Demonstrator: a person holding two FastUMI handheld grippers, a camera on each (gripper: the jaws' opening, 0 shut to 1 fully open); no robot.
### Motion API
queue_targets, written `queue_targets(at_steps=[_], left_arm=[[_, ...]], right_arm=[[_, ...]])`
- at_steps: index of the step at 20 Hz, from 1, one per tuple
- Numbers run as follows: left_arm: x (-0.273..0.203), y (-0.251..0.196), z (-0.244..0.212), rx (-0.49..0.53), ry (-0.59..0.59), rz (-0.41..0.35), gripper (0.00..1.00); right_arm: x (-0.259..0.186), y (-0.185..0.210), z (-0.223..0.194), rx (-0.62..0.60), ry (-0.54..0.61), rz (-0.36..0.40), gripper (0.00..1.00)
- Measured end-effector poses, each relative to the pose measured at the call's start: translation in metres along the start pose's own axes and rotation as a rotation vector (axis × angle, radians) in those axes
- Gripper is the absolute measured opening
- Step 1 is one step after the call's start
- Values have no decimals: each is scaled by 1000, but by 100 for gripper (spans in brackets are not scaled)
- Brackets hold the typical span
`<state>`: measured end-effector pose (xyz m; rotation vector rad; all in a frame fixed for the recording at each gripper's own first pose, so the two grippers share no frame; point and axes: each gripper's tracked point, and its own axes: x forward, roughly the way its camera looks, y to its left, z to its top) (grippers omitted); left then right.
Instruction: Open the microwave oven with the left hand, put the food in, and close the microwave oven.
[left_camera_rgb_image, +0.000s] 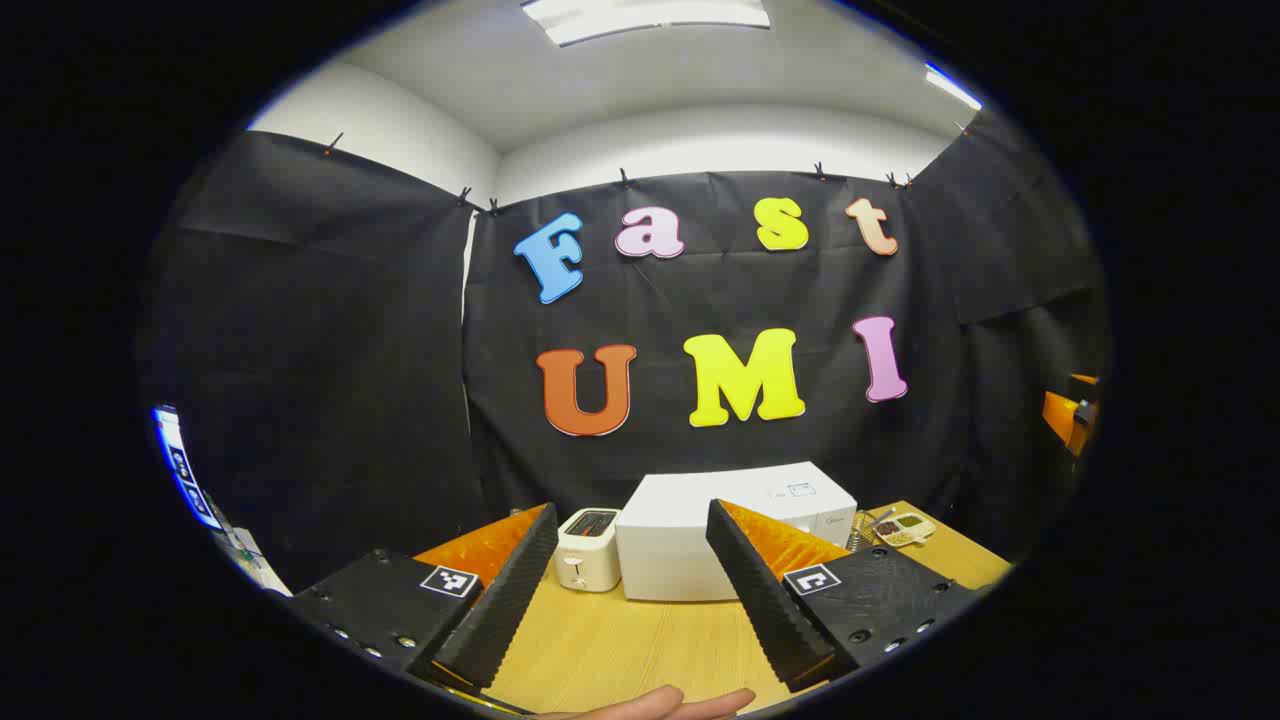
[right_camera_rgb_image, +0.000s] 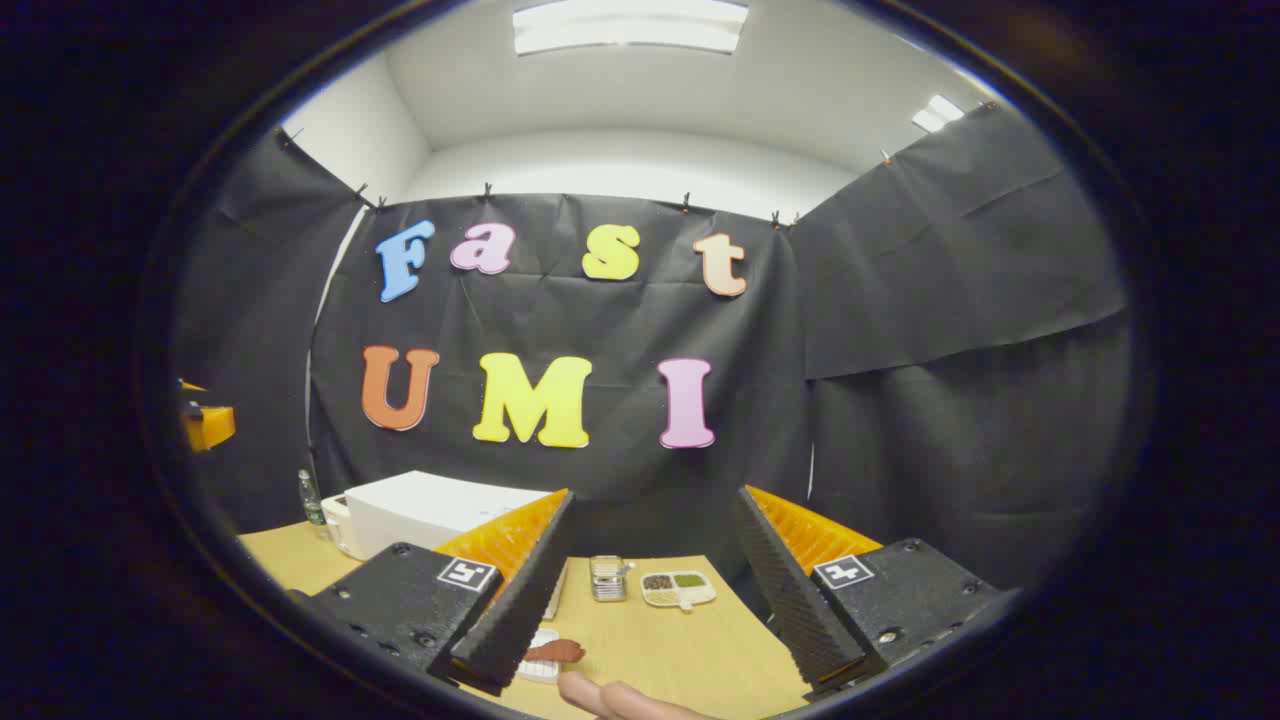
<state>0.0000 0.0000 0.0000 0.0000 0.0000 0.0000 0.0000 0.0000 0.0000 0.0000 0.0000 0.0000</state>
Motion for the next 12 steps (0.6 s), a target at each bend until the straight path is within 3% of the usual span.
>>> queue_targets(at_steps=[3,4,6,7,8,12], left_arm=[[-1,-13,1,-37,4,-41,95],[-1,-17,0,-49,9,-54,95],[1,-20,0,-52,12,-61,95],[-1,-25,-3,-58,25,-77,95],[-3,-30,-6,-71,39,-83,95],[-7,-42,2,-78,23,-113,95]], right_arm=[[0,-13,1,7,3,-14,100],[-1,-16,2,7,5,-13,90],[-4,-20,2,3,2,-12,90],[-5,-23,2,-3,1,-13,100],[-7,-25,1,-7,2,-13,90],[-13,-30,2,-4,-3,-4,90]])
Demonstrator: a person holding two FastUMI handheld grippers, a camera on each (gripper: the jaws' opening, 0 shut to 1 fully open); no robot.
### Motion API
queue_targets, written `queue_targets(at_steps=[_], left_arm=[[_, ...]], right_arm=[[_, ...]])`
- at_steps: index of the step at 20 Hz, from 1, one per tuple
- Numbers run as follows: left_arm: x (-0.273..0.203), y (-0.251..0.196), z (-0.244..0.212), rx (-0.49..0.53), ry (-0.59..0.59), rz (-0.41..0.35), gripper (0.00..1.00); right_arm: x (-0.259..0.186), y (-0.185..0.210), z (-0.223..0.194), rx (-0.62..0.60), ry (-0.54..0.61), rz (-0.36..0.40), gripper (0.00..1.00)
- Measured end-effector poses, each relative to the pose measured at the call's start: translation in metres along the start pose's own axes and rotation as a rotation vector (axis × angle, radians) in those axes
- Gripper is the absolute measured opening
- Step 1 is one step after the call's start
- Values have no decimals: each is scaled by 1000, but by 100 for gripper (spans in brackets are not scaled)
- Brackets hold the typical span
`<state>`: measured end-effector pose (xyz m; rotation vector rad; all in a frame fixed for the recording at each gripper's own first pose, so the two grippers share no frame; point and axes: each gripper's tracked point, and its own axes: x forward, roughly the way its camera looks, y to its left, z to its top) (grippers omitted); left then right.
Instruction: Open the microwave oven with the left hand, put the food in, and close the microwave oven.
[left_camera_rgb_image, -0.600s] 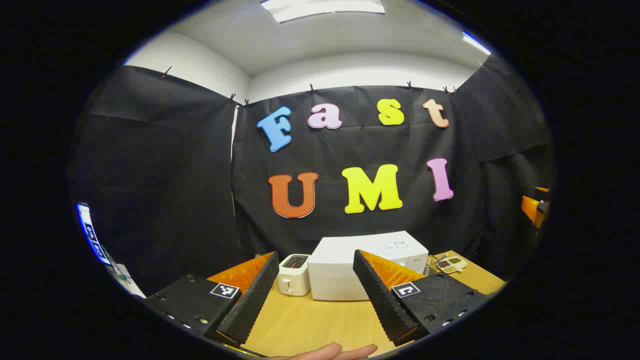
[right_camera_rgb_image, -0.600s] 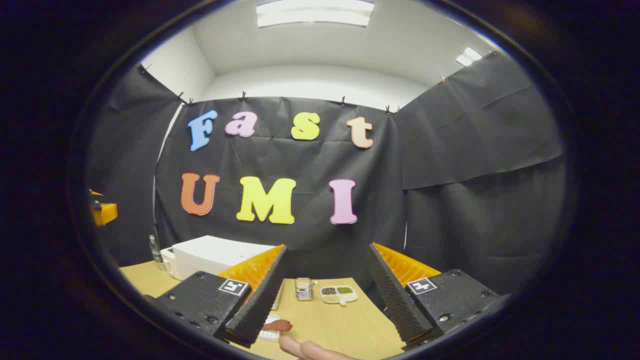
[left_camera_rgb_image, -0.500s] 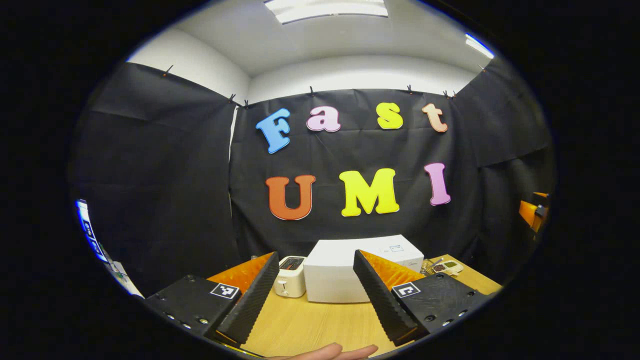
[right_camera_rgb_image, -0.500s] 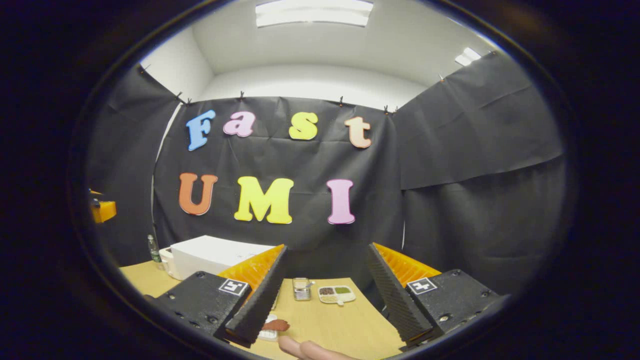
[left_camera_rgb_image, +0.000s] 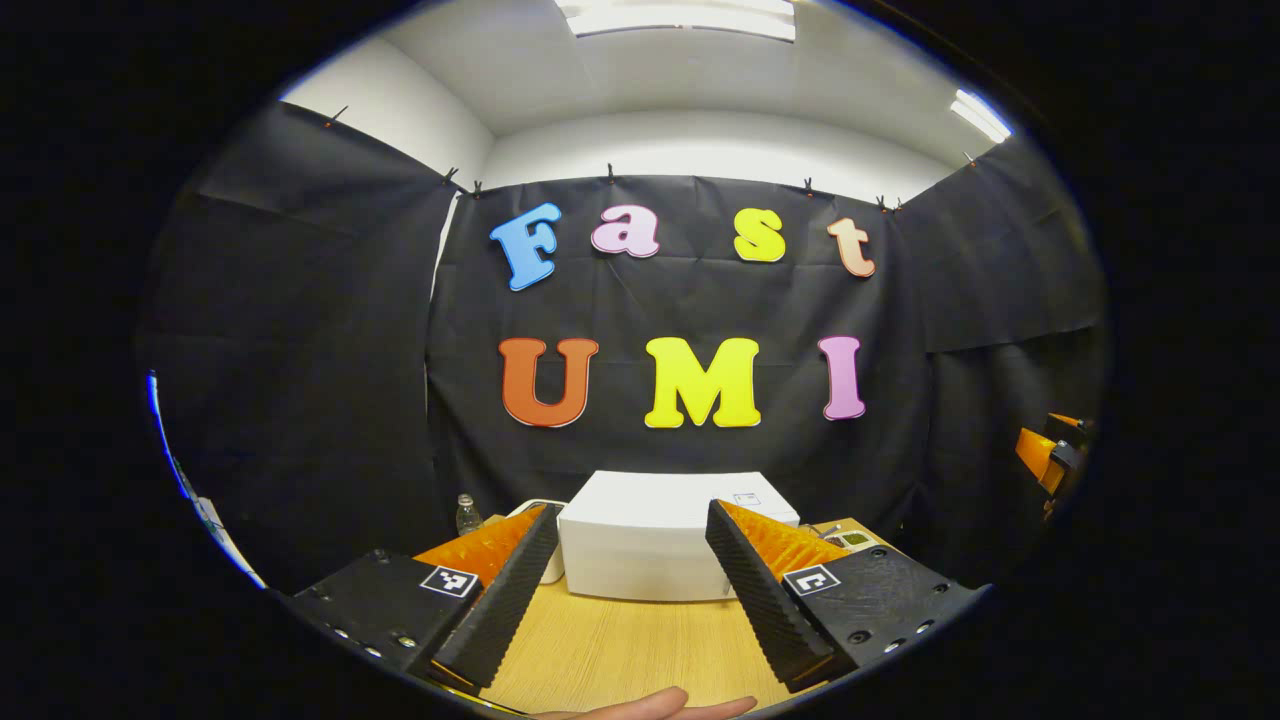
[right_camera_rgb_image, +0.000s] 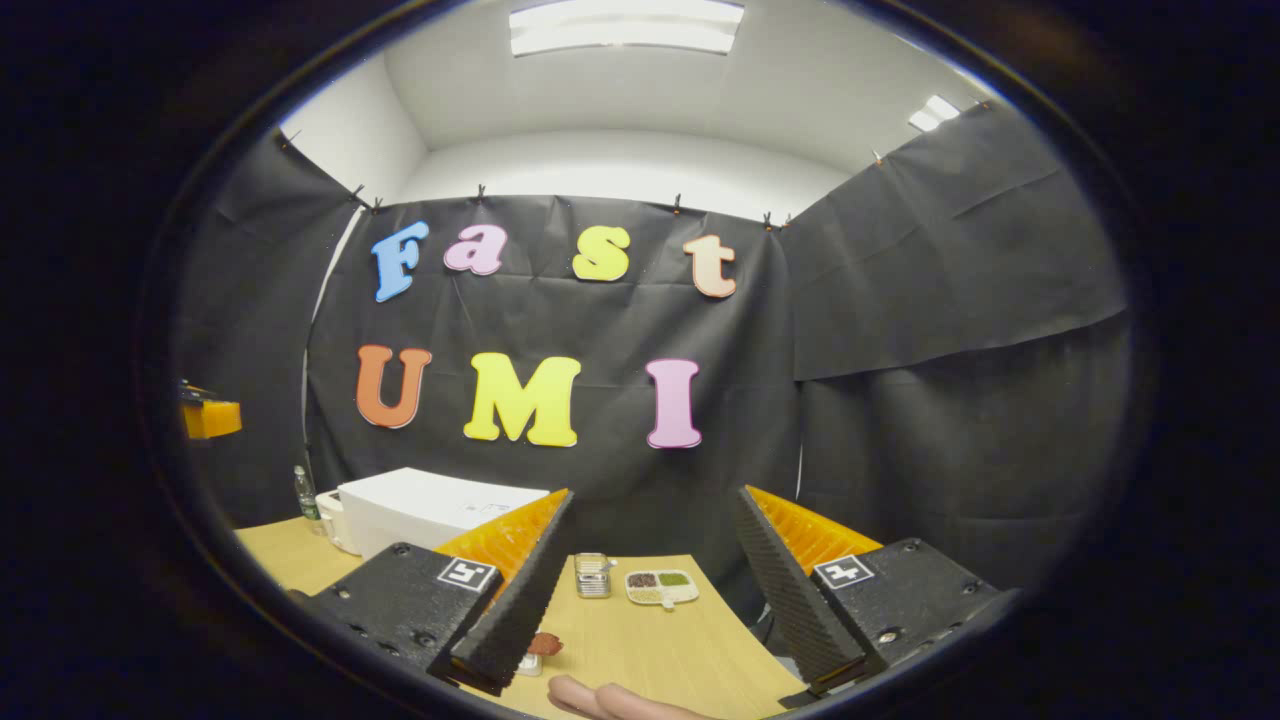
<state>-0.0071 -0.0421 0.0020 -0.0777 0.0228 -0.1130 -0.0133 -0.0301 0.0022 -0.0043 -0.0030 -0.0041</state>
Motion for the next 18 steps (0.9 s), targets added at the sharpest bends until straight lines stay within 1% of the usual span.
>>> queue_targets(at_steps=[3,4,5,6,7,8,10,11,12,13,14,15,16,18], left_arm=[[5,-10,-7,-12,11,-19,95],[9,-15,-9,-21,16,-26,95],[15,-22,-14,-30,26,-38,95],[22,-28,-18,-35,32,-53,95],[27,-33,-20,-35,34,-62,85],[34,-38,-23,-32,36,-69,93],[51,-51,-35,-30,44,-87,94],[61,-59,-42,-37,54,-98,93],[74,-69,-51,-48,64,-109,93],[83,-77,-57,-56,69,-119,93],[96,-85,-66,-63,68,-127,93],[108,-91,-70,-63,48,-129,93],[123,-96,-75,-56,27,-125,93],[148,-108,-100,-33,37,-123,93]], right_arm=[[-5,-3,-1,-1,-5,2,90],[-7,-6,-5,1,11,-1,100],[-9,-7,-9,10,26,3,100],[-14,-7,-10,22,30,13,90],[-17,-10,-7,23,20,10,90],[-19,-16,-4,17,12,-4,90],[-23,-25,-7,13,14,-24,90],[-27,-26,-9,14,20,-21,90],[-30,-25,-8,19,26,-7,100],[-33,-24,-7,27,29,5,90],[-35,-27,-3,34,27,11,90],[-37,-30,-2,40,24,17,100],[-39,-32,1,47,22,25,90],[-40,-34,-1,41,16,38,90]])
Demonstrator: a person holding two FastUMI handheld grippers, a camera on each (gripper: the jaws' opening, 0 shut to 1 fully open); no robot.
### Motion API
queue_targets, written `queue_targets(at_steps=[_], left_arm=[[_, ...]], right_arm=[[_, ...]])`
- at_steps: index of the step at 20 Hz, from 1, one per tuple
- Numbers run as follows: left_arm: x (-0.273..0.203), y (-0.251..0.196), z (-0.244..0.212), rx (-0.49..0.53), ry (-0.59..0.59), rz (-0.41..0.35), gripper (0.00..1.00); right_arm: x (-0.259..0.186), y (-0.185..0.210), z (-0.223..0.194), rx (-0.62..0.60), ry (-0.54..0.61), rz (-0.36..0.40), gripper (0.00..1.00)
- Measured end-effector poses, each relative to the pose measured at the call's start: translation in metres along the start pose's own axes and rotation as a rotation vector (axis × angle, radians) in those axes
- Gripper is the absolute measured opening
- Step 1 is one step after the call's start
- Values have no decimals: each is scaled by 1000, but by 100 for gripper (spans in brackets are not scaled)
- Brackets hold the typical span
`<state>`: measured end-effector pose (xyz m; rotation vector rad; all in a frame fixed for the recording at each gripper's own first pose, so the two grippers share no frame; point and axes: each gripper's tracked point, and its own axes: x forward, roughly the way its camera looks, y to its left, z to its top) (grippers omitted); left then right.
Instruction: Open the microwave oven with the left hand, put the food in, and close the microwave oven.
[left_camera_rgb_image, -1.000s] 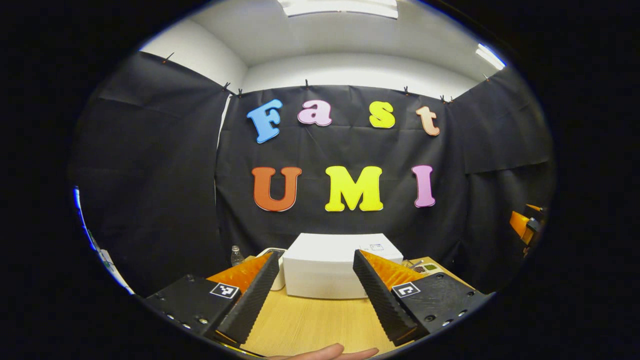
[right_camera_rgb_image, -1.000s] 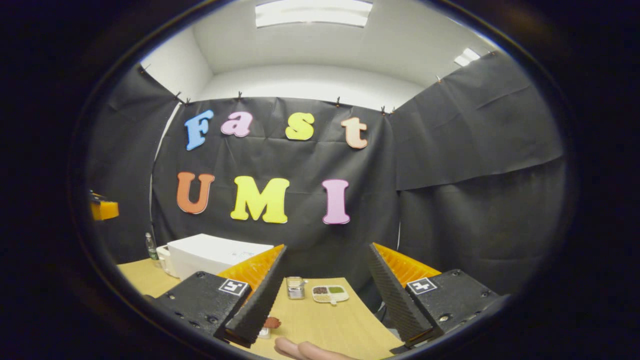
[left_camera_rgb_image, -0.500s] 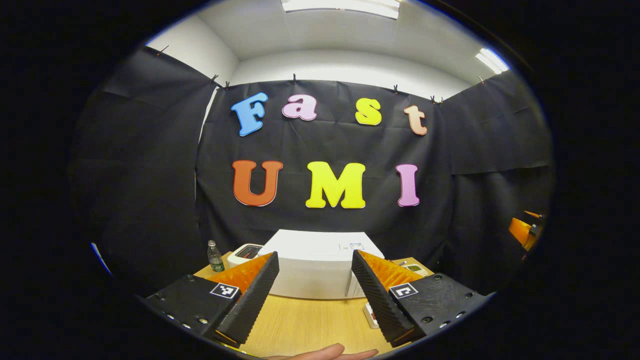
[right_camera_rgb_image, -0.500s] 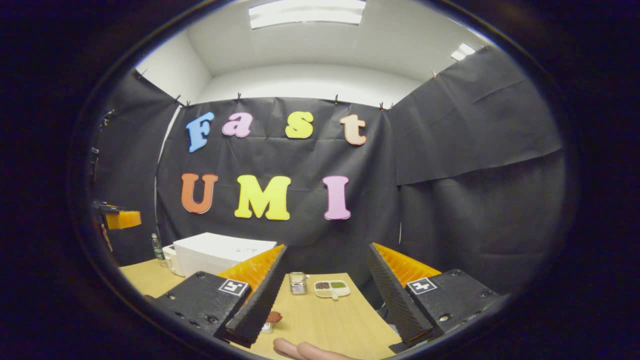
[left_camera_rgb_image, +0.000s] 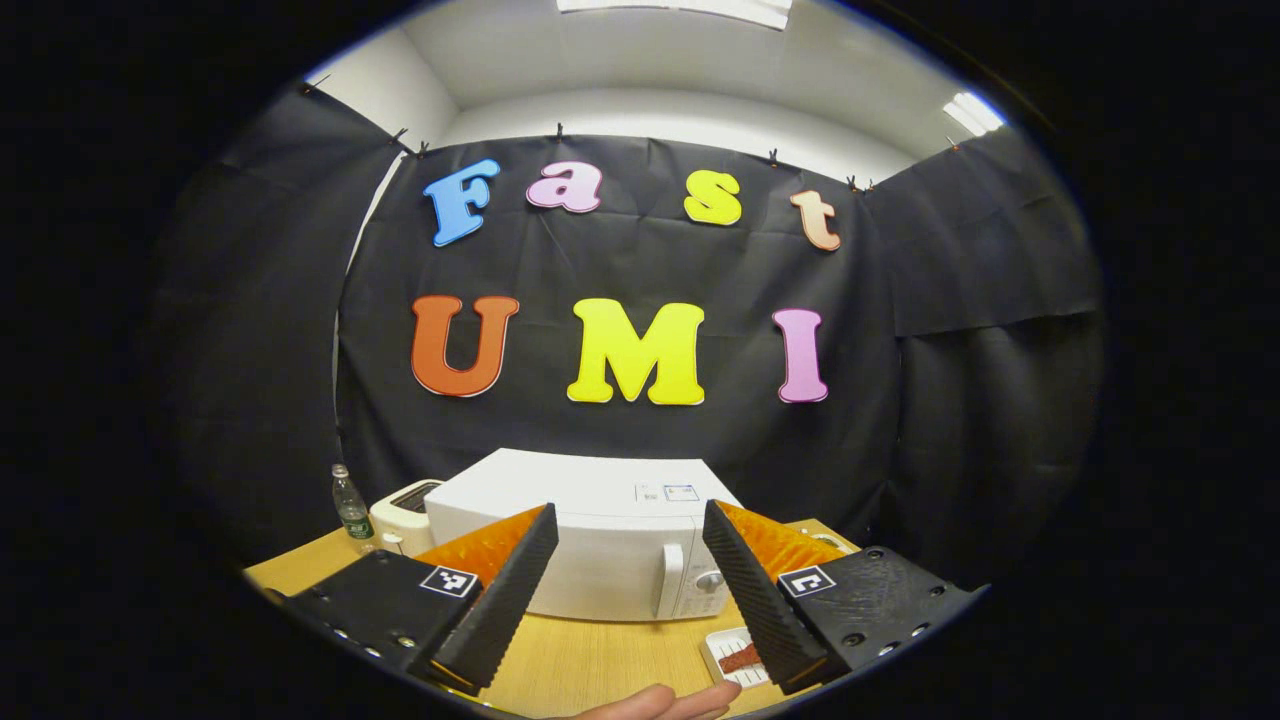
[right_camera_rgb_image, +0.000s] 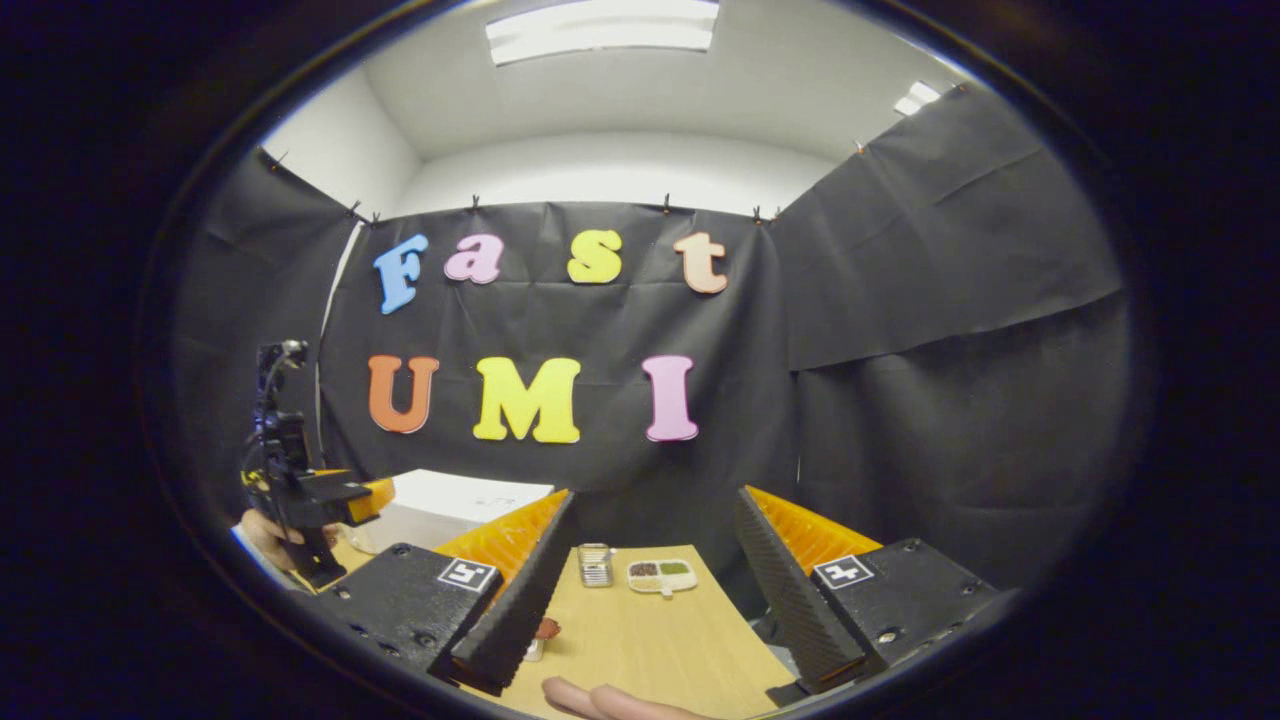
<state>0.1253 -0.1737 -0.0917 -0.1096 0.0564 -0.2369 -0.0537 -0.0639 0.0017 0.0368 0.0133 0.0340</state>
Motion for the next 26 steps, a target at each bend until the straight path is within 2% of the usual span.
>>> queue_targets(at_steps=[1,2,3,10,11,12,13,14,15,16,17,18,20,21,22,23,24,26], left_arm=[[12,-5,-15,3,22,-1,93],[24,-10,-29,2,39,-3,93],[36,-14,-43,5,59,-4,93],[90,-31,-159,-49,244,-22,94],[95,-35,-169,-66,262,-31,94],[101,-37,-174,-81,267,-30,94],[106,-36,-176,-92,261,-19,94],[111,-35,-178,-97,255,-8,93],[116,-32,-179,-89,243,11,84],[120,-26,-181,-73,233,39,83],[125,-20,-180,-47,210,70,93],[131,-18,-181,-17,194,86,94],[138,-43,-189,-24,200,-30,81],[138,-47,-195,-22,215,-43,60],[140,-39,-196,-5,215,-23,39],[139,-37,-195,-2,215,-7,49],[139,-38,-192,-5,199,-2,49],[141,-40,-192,-10,192,2,46]], right_arm=[[-1,-1,-2,-9,2,7,90],[-3,-3,-4,-14,4,12,100],[-4,-7,-6,-15,6,14,90],[-6,-42,-21,-31,16,-18,90],[-5,-46,-24,-39,18,-23,90],[-4,-50,-25,-45,22,-26,100],[-3,-53,-28,-49,28,-27,90],[-2,-56,-31,-47,34,-26,90],[-1,-58,-35,-43,40,-24,90],[1,-59,-37,-38,46,-21,100],[2,-61,-41,-34,54,-18,100],[3,-63,-45,-32,64,-15,100],[4,-65,-51,-22,85,-11,100],[5,-66,-54,-17,93,-9,100],[4,-66,-54,-10,98,-5,100],[2,-65,-55,-4,100,-1,90],[0,-65,-55,-2,102,2,100],[-2,-65,-57,-8,102,3,100]])
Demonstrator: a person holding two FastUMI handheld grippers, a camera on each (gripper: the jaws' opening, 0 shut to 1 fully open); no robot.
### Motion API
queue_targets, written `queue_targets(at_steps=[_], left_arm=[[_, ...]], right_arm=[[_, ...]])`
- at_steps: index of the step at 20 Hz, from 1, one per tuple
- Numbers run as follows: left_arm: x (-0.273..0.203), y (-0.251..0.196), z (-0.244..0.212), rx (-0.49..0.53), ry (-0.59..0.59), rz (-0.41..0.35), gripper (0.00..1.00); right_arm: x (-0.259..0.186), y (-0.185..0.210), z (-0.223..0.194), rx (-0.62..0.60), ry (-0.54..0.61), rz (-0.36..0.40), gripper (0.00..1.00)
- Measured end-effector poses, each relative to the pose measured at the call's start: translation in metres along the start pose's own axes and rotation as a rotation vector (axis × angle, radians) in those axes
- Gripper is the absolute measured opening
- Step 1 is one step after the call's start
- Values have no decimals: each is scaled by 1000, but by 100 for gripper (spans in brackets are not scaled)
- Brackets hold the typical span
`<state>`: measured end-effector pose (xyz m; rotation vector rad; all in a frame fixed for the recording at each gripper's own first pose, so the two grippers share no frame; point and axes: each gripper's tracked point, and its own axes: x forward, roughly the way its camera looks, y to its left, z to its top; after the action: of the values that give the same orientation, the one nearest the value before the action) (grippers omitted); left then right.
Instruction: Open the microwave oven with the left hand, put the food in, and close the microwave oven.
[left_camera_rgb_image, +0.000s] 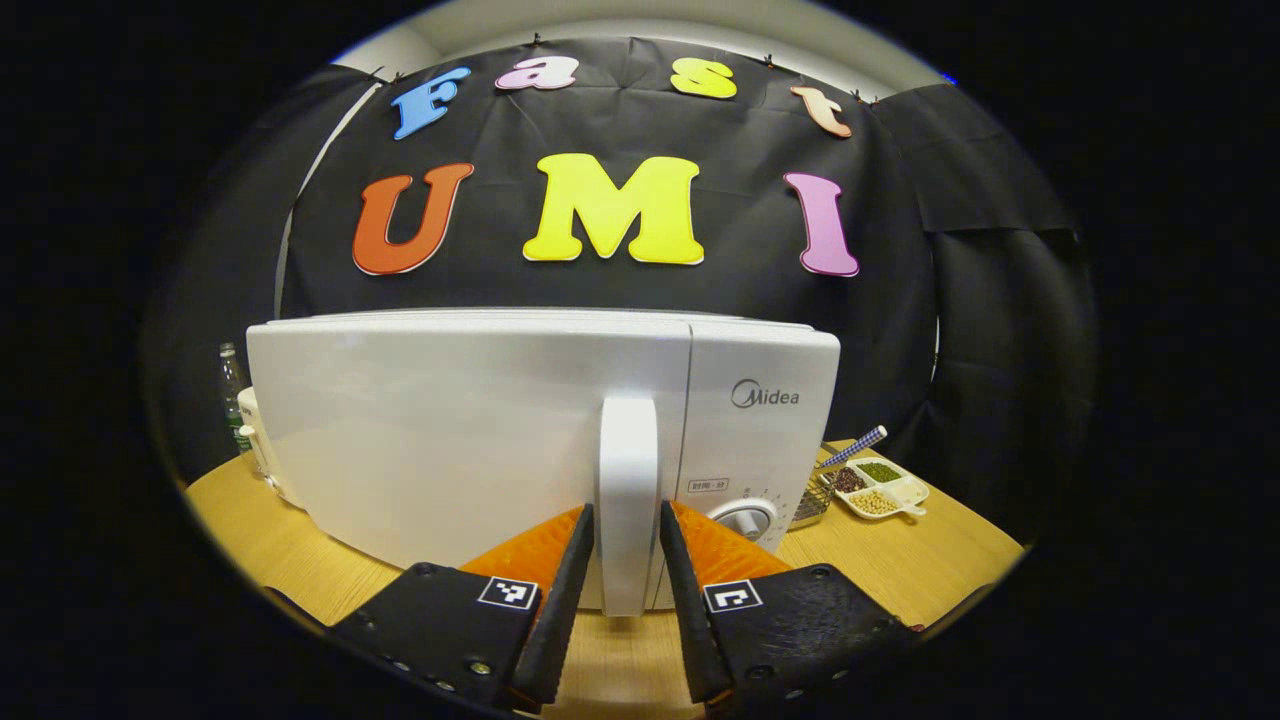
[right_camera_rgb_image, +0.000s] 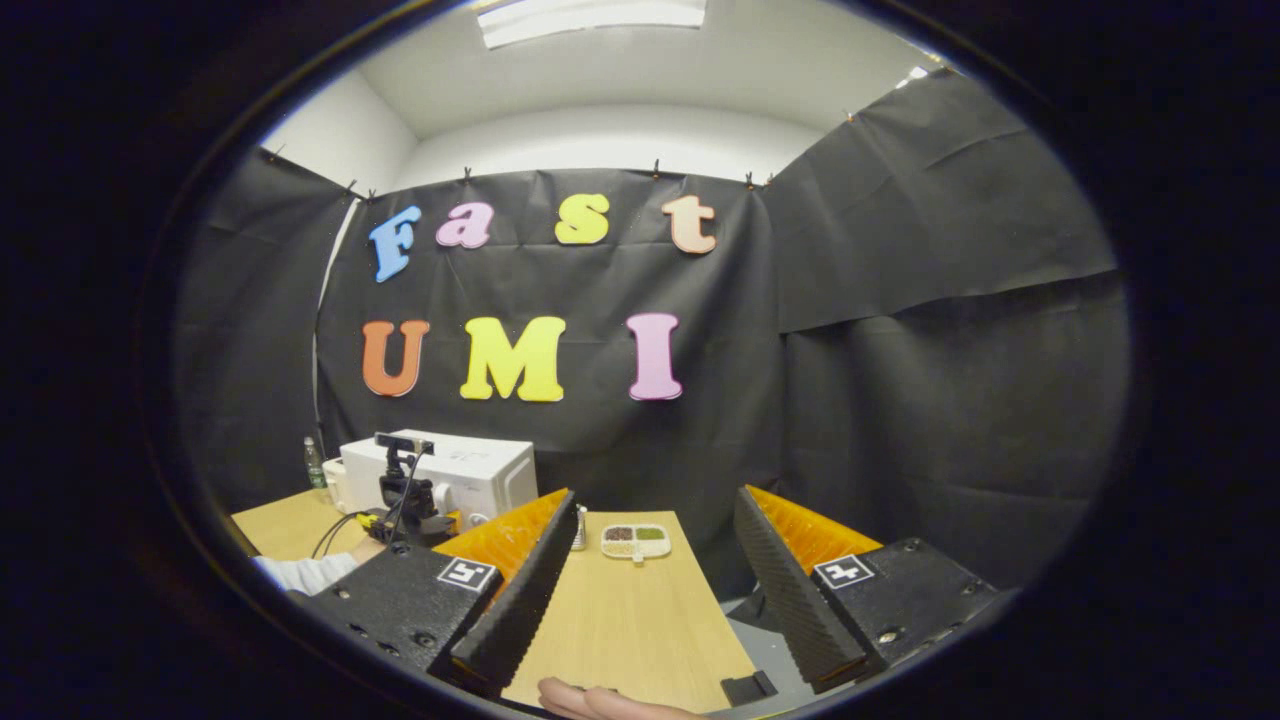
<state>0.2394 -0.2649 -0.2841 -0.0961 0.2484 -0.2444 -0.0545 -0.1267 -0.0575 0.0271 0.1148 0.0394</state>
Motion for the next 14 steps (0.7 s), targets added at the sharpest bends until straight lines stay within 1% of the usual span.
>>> queue_targets(at_steps=[1,2,3,4,5,6,7,8,9,10,12,14], left_arm=[[-2,0,-1,-4,16,-13,34],[-1,-1,-7,-38,52,-25,27],[-6,-1,-12,-69,81,-44,22],[-6,-1,-6,-82,65,-54,23],[-7,-2,-13,-65,92,-57,15],[-7,-1,-10,-29,82,-58,15],[-7,-1,-11,-11,81,-59,15],[-10,-2,-13,-10,89,-61,15],[-17,-1,-14,-17,92,-64,15],[-25,0,-7,-20,62,-69,15],[-45,2,-15,17,64,-120,14],[-66,8,-19,6,72,-150,14]], right_arm=[[-2,-1,1,-5,-1,-1,100],[-3,-3,2,-8,-2,-5,90],[-5,-5,2,-9,-4,-10,90],[-6,-7,4,-11,-7,-14,100],[-7,-8,4,-13,-6,-20,100],[-8,-10,4,-16,-4,-22,90],[-9,-10,3,-20,-2,-22,100],[-11,-10,3,-24,0,-22,90],[-11,-10,2,-26,4,-25,90],[-12,-11,0,-27,11,-25,90],[-13,-9,-2,-23,19,-16,90],[-12,-6,-8,-16,28,-7,90]])
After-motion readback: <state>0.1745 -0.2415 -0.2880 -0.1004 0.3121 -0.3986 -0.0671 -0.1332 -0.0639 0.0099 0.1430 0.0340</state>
